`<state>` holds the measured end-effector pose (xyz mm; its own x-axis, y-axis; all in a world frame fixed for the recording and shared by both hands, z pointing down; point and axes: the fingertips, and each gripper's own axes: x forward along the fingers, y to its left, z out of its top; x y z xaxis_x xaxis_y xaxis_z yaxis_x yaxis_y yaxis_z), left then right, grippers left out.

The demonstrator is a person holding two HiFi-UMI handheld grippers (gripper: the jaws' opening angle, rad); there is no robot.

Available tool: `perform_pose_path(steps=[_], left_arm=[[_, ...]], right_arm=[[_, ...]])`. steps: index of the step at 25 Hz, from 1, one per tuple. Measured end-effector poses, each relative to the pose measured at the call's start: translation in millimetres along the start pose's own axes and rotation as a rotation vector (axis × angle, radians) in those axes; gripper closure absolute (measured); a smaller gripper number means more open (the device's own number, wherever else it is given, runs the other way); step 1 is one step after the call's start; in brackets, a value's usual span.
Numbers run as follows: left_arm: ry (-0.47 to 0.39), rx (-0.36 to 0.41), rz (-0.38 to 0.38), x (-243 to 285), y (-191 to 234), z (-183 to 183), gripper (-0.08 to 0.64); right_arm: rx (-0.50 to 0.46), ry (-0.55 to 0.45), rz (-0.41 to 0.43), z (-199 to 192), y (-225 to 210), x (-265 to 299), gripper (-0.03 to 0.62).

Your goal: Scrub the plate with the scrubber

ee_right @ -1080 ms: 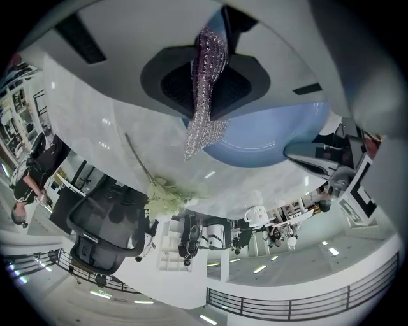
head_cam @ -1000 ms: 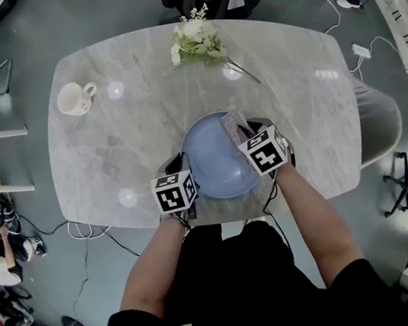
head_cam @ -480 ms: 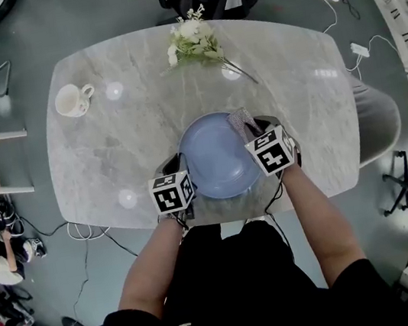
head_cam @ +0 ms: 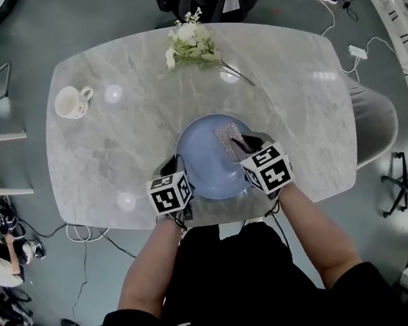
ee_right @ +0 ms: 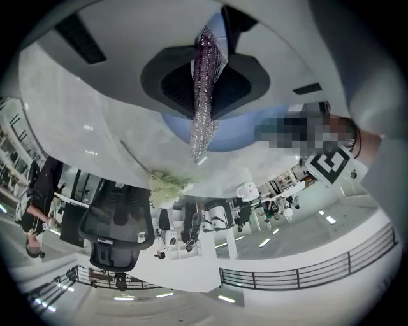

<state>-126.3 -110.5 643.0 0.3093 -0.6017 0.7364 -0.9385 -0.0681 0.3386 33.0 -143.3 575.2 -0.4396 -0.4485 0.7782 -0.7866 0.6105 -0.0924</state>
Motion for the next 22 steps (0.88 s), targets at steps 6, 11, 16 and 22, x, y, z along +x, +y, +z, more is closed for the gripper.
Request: perform_pose_path(steps=[6,11,16,22], left_arm=[[-0.005,-0.006,0.0,0,0,1,0.534],[-0.007,-0.021,0.0,1,0,1,0.535],[-0.008,-0.022,0.0,0,0,1,0.535],[-0.01,-0.021,0.002,0,0,0,0.535]], right_arm=[[-0.001,0.035,0.135,-14,61,11,0.517],[-0.001,0.082,0.212,-27,100,21,0.517],[-0.09,0.122,0.192,-34,105,31,0.517],[-0.144,0.145,0.135,-41,83,35,0.517]])
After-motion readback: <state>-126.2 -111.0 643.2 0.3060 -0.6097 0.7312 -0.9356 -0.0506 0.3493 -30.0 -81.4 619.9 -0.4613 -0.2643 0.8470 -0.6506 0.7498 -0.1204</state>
